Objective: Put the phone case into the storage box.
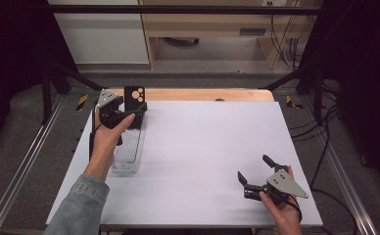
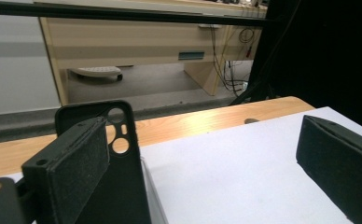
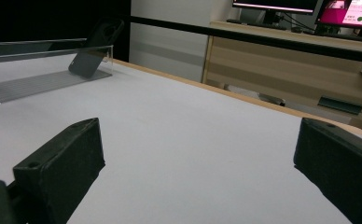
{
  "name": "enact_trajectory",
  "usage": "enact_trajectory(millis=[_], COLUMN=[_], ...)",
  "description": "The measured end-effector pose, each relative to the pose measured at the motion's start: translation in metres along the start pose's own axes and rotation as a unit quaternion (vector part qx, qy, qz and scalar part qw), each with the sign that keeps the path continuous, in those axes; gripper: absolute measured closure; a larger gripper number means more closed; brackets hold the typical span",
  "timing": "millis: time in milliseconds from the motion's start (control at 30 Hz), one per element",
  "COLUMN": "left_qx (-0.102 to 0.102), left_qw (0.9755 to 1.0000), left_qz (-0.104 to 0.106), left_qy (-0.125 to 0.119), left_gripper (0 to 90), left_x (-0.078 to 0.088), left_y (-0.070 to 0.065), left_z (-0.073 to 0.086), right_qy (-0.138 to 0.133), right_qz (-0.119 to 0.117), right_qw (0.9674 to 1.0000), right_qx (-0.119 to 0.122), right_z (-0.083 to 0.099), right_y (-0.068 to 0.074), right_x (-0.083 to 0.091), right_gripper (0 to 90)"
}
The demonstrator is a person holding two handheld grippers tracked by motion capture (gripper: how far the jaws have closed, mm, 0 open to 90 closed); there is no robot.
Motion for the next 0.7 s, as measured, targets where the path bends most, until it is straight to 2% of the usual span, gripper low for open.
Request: enact_trajectory(millis=[200, 333, 467, 633, 700], left_qx=[-0.002, -0.016, -0.010, -0.025, -0.026], left_qw=[0.9997, 0.9989, 0.9983, 0.9974, 0.9972], left_qz=[0.019, 0.032, 0.037, 0.042, 0.044], left_qy=[-0.014, -0.030, -0.043, -0.052, -0.055], left_gripper=[2.2, 2.1, 2.1, 2.1, 2.1], left_x=[0.007, 0.016, 0.025, 0.033, 0.036], left_y=[-0.007, -0.011, -0.013, -0.015, -0.015], left_z=[-0.003, -0.007, -0.011, -0.013, -0.014], right_qy=[0.001, 0.001, 0.004, 0.003, 0.003], right_qz=[-0.001, -0.002, 0.000, -0.001, -0.001], right_qw=[1.0000, 1.0000, 1.0000, 1.0000, 1.0000], right_qx=[0.000, 0.001, 0.003, 0.003, 0.003], right_z=[0.001, 0.000, 0.000, 0.000, 0.000], right_y=[0.000, 0.001, 0.001, 0.002, 0.002], right_x=[-0.001, -0.001, 0.000, -0.001, -0.001], right_gripper=[2.0, 2.0, 2.0, 2.2, 2.2])
Point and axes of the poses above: each handheld gripper's, and its own axes: x roughly backward along the jaws, z roughly out of its underside, y roughly to its left, the point moved 3 cm from there along -x, roughly forward along the jaws, and after that the axes turned 5 degrees about x, right-handed, at the moved point
